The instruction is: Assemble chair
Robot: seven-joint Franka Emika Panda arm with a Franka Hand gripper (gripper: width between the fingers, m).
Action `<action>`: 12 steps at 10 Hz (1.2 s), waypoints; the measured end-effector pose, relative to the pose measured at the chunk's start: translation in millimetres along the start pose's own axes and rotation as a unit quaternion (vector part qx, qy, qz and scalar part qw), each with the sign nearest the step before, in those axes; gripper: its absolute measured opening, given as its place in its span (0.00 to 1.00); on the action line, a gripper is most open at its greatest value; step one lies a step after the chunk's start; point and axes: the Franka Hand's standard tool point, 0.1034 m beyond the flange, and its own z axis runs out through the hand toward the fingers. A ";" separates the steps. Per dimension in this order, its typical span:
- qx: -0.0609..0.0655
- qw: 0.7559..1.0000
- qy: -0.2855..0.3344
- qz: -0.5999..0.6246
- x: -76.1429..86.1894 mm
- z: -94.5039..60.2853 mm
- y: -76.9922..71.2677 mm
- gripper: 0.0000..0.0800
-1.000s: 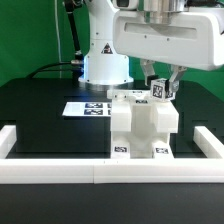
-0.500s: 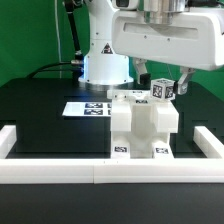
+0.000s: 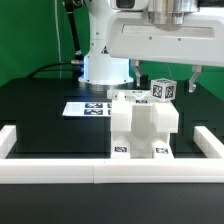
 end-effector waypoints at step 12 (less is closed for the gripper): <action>-0.007 0.922 0.006 -0.387 5.5 0.2 7.7 0.81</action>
Offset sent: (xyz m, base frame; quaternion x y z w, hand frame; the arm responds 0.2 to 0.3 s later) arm -0.0035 0.0018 0.0008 0.0129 0.0079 -0.2268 0.9738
